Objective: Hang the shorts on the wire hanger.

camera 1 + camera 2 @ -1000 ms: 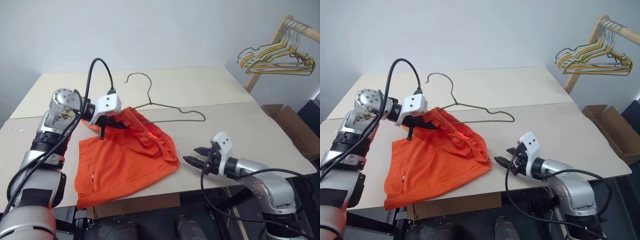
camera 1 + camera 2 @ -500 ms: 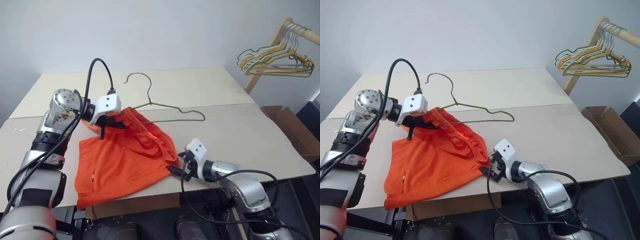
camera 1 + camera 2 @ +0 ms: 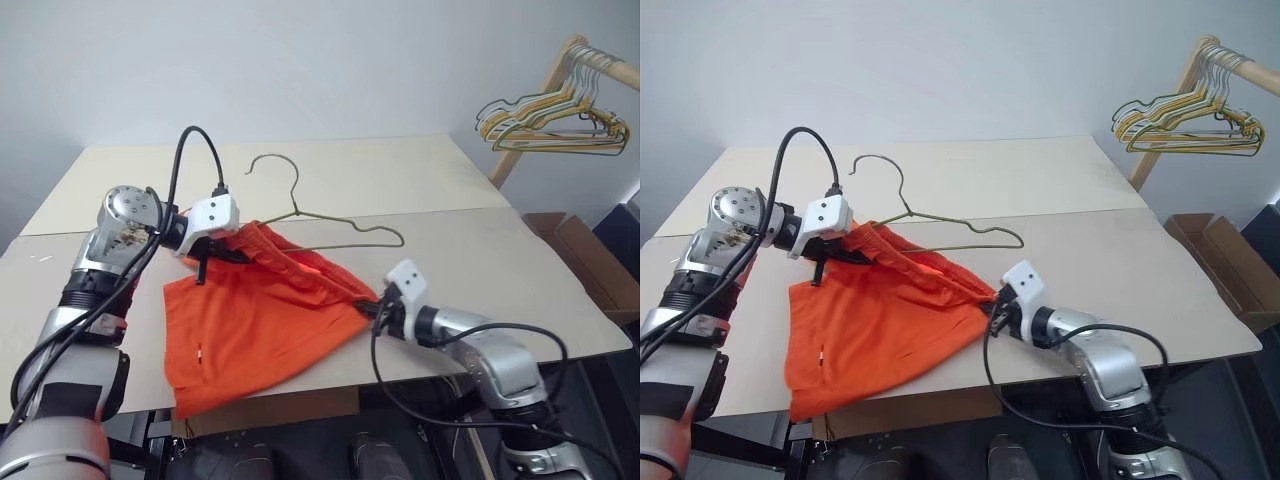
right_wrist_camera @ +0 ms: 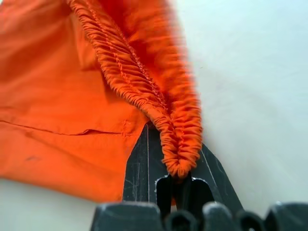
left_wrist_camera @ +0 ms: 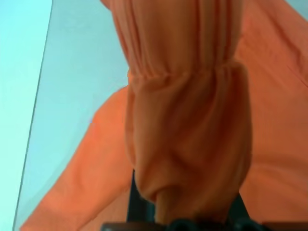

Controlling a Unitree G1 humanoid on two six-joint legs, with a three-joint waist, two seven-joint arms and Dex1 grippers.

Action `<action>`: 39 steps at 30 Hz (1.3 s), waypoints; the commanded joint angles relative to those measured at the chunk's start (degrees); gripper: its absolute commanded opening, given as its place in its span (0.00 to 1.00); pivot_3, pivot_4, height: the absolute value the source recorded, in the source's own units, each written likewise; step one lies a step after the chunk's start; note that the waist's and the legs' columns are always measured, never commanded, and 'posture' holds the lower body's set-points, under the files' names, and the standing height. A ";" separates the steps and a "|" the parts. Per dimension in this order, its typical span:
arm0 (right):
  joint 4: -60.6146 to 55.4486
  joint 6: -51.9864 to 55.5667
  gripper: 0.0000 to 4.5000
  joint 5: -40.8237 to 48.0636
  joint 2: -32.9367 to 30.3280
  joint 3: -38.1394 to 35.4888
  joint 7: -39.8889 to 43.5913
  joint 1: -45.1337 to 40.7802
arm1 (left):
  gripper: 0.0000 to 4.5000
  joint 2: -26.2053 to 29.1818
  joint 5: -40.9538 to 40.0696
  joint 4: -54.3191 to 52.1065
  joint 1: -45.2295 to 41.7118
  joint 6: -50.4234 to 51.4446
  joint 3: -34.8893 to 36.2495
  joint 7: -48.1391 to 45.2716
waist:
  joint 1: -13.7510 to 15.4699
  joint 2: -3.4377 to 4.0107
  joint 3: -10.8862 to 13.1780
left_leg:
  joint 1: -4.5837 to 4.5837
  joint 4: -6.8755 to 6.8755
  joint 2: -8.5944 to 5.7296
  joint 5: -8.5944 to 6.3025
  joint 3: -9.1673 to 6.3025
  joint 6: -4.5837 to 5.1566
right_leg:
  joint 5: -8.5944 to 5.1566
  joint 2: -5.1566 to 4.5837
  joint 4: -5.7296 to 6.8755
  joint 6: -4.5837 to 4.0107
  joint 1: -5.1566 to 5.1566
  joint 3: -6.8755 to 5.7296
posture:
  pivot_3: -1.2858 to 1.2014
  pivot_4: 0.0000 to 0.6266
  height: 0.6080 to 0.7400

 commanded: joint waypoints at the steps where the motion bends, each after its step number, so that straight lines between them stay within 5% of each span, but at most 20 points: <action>1: -0.18 1.41 0.01 3.99 -6.25 -5.25 5.95 -1.77 | 0.00 2.28 -3.50 -2.35 -0.08 1.22 3.76 -1.33 | 0.04 0.01 0.01 | 0.00 0.00 0.00 0.00 0.00 0.00 | 0.00 0.00 0.00 0.00 0.00 0.00 | 0.49 0.05 1.00; 9: 8.75 0.56 0.01 5.33 -16.01 -5.39 14.21 -6.92 | 0.00 8.25 -13.69 -8.15 4.51 3.26 3.34 -6.83 | -0.12 0.01 0.01 | 0.04 -0.02 0.06 -0.01 0.00 0.01 | -0.02 0.04 0.00 -0.03 0.00 0.01 | 0.49 0.06 1.00; 22: 10.42 -1.98 0.01 5.25 -22.64 -6.67 20.68 -8.62 | 0.00 7.67 -4.85 -4.83 3.62 5.35 0.77 -0.46 | 1.67 0.01 0.01 | 0.03 0.08 0.01 0.00 0.08 0.01 | -0.02 0.00 0.00 -0.02 0.04 0.02 | 0.49 0.05 1.00; 39: 9.73 -7.74 0.01 5.03 -28.21 -7.52 26.42 -7.57 | 0.00 11.33 1.61 2.64 3.88 -5.28 -4.00 -2.65 | 1.79 0.01 0.01 | 0.02 0.09 0.02 0.00 0.11 0.01 | -0.02 0.01 -0.01 -0.02 0.03 0.02 | 0.49 0.02 1.00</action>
